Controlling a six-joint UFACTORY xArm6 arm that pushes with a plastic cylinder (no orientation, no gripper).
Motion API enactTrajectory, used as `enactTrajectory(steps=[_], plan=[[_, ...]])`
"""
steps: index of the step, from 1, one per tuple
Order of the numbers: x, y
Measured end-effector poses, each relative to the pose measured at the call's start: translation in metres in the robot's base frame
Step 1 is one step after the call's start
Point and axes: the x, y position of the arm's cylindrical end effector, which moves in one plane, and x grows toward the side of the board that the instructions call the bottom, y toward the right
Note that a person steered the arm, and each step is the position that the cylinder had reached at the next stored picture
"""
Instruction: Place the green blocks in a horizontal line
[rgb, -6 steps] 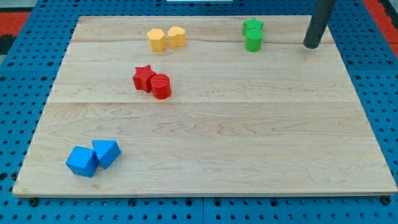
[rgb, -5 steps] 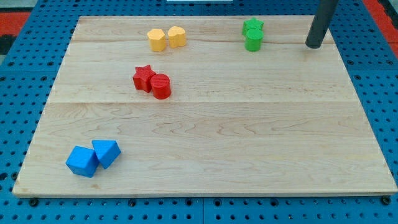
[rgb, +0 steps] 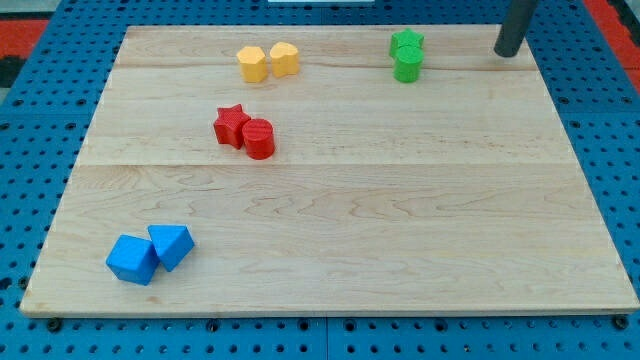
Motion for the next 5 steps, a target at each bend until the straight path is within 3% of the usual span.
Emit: enactTrajectory(steps=[2,4,5], plan=[[-0.035,-0.064],[0.027,-0.146],[0.016,-0.157]])
